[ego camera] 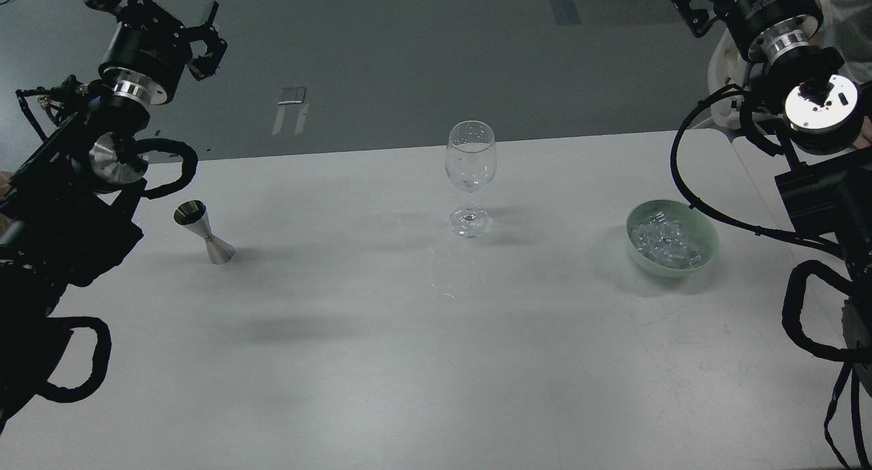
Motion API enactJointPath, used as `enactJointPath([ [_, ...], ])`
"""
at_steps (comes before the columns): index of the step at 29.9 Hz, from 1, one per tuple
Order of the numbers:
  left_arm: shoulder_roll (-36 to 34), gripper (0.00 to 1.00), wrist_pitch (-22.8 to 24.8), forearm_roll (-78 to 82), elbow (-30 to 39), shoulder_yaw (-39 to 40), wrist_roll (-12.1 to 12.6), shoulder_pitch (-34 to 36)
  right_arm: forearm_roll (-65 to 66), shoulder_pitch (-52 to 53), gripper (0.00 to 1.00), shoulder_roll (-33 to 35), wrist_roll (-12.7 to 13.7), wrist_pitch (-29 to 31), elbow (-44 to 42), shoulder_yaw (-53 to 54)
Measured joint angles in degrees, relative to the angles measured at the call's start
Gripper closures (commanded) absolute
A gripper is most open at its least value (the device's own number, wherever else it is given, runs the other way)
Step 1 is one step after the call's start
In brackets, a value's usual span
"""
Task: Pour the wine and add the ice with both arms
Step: 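Swing the left arm down from its raised pose toward the silver jigger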
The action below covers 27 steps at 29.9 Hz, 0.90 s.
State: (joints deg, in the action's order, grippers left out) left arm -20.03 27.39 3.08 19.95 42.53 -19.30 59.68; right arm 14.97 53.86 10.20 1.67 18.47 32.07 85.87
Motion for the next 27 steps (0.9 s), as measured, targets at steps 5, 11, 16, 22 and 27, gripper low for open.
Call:
enactJointPath([
  [5,0.2,0.01,0.0,0.0,0.3,0.1,0.0,0.1,0.0,-0.1,0.0,0.1,0.0,0.0,0.2,0.0],
  [11,0.3,0.01,0.4,0.0,0.4,0.0,-0.1,0.7,0.0,-0.3,0.0,0.4,0.2,0.0,0.3,0.1],
  [16,0.5,0.01,0.6,0.0,0.4,0.0,-1.1,0.7,-0.5,-0.3,0.0,0.8,0.5,0.4,0.7,0.2],
  [22,0.8,0.01,0.6,0.0,0.4,0.1,-3.4,1.1,-0.6,-0.5,0.0,0.9,0.3,0.5,1.1,0.1],
  [27,1.0,0.01,0.6,-0.1,0.4,0.3,-3.6,2.1,-0.6,-0.2,0.0,0.8,0.3,0.5,1.3,0.1],
])
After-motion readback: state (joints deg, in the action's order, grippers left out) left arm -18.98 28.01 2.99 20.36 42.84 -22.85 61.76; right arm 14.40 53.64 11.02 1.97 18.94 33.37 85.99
